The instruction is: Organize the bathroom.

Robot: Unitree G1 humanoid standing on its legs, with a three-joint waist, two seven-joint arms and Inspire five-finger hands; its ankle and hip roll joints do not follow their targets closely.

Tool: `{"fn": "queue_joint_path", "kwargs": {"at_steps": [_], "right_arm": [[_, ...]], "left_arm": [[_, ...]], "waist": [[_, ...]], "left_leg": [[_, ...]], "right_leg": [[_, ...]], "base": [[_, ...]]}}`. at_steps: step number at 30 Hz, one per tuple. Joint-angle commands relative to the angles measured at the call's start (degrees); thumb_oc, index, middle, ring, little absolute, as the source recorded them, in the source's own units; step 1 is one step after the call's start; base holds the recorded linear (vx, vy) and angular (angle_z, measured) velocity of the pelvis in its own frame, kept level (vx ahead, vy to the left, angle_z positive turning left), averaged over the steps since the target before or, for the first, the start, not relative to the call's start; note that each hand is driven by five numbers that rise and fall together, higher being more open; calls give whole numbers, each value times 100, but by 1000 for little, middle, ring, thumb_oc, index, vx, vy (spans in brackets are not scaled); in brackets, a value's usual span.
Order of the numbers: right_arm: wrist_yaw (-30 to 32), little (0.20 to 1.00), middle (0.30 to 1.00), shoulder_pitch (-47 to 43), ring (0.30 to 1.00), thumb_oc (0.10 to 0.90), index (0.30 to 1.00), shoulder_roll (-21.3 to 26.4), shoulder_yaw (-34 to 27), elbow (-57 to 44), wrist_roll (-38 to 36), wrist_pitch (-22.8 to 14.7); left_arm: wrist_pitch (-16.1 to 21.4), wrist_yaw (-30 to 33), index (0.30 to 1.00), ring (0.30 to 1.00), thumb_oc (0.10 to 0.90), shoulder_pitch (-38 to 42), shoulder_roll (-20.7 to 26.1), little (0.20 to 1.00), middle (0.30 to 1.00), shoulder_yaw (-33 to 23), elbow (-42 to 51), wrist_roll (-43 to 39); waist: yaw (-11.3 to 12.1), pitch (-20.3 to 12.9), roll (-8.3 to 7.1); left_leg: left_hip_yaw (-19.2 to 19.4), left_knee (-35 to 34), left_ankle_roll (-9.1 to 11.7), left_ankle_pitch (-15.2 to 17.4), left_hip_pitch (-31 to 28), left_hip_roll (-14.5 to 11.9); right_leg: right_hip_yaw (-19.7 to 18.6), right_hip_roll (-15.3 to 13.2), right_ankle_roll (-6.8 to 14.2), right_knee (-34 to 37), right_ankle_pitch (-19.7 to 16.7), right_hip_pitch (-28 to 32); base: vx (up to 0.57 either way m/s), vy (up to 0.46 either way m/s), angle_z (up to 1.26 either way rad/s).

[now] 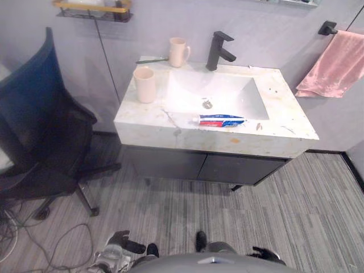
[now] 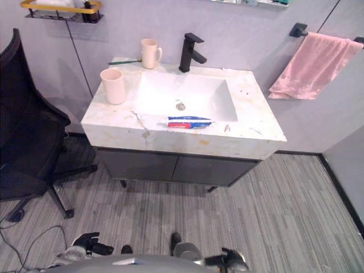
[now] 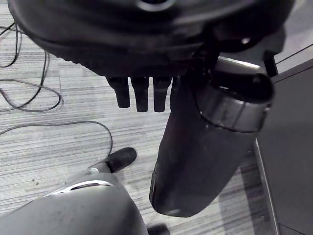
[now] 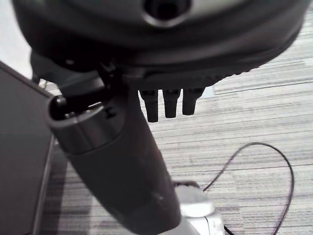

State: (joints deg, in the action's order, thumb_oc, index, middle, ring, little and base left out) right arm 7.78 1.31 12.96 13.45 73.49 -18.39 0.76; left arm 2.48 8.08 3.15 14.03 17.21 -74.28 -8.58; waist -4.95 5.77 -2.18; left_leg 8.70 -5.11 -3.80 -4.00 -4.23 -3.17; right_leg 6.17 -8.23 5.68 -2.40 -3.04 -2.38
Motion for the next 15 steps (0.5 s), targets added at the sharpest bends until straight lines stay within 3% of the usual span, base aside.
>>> {"fn": "queue_joint_path", "kwargs": {"at_steps": [1,4,8,9,10,12,14,15], "right_arm": [[118,900,900,-349,900,800,900,150,-51,-26,145,-289],[96,900,900,-365,900,800,900,148,-66,15,189,-336],[-83,900,900,-428,900,800,900,194,-32,20,446,-187],[-20,900,900,-419,900,800,900,223,48,28,384,-194],[16,900,900,-415,900,800,900,250,76,5,373,-201],[-10,900,900,-361,900,800,900,314,59,-60,338,-64],[-35,900,900,-316,900,800,900,393,35,-37,218,-41],[-33,900,900,-319,900,800,900,415,-4,27,214,-46]], "left_arm": [[194,31,900,900,800,193,192,900,900,-3,-114,-111],[298,149,900,900,800,172,224,900,900,-54,-151,-140],[503,441,900,900,800,84,317,900,900,-238,-105,-437],[536,496,900,900,800,74,311,900,900,-392,-14,-698],[527,516,900,900,800,84,306,900,900,-444,27,-634],[549,546,900,900,800,153,281,900,900,-449,57,-447],[581,596,900,900,800,235,248,900,900,-391,62,-565],[621,623,900,900,800,251,217,900,900,-441,22,-475]], "waist": [[14,-8,-7],[36,-19,-40],[88,-11,-38],[113,-2,-48],[121,16,-67],[125,43,-111],[166,72,-134],[124,74,-82]], "left_leg": [[25,11,407,428,-125,-102],[73,11,545,474,-214,-282],[340,11,778,363,-286,-710],[370,71,866,116,-234,-939],[389,194,885,95,-197,-990],[482,691,888,-27,83,-930],[431,850,836,113,341,-673],[624,723,800,143,262,-647]], "right_leg": [[-272,-278,421,270,-513,194],[-183,-533,549,645,-879,135],[147,-412,590,683,-569,216],[122,-221,438,498,-350,251],[130,-190,387,440,-292,274],[281,-98,257,419,-211,408],[428,-122,237,424,-148,523],[493,-101,232,359,-74,541]], "base": [[139,-469,-18],[78,-406,-9],[48,-366,-14],[18,-333,-3],[6,-334,12],[-8,-196,39],[-8,-57,60],[27,31,69]]}}
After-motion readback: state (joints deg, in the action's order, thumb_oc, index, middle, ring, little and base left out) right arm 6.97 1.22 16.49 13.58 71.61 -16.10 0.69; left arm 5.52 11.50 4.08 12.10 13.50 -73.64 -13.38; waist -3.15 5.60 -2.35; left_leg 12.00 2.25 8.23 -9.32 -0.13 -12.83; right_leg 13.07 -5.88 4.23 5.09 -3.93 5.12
